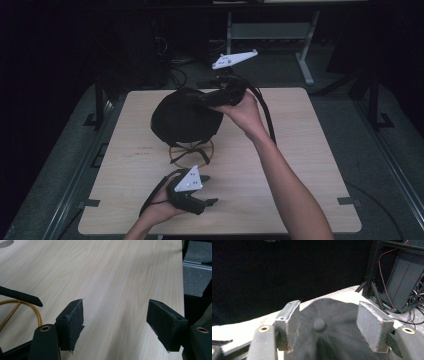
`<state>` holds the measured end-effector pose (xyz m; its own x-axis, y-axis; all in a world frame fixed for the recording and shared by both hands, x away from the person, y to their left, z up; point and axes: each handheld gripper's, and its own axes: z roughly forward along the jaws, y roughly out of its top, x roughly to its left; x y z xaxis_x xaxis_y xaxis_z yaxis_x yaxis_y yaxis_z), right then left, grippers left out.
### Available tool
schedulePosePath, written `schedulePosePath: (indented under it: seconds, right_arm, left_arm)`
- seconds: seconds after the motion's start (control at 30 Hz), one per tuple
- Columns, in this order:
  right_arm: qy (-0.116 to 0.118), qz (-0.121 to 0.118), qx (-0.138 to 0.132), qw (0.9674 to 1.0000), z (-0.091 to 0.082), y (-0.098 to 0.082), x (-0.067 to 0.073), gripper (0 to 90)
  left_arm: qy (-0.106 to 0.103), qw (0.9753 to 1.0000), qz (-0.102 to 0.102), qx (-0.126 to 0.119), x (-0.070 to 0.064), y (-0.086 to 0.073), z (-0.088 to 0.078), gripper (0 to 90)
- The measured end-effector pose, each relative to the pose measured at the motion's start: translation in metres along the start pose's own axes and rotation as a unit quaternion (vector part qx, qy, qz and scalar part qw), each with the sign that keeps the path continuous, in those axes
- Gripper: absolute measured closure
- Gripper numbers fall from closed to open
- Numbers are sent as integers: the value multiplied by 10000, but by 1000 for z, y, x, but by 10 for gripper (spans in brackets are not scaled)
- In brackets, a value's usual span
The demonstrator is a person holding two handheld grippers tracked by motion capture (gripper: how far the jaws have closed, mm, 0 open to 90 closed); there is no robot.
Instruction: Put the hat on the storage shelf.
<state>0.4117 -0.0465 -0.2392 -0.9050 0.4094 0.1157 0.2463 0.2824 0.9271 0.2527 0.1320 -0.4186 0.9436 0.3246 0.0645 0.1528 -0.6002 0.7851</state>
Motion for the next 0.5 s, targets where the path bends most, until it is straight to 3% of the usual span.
schedulePosePath:
  seconds: [0.5]
  right_arm:
    - [-305,107,101,9994,-50,-24,-10,279]
  left_arm:
    - [41,9999,-123,-67,4,-2,-4,271]
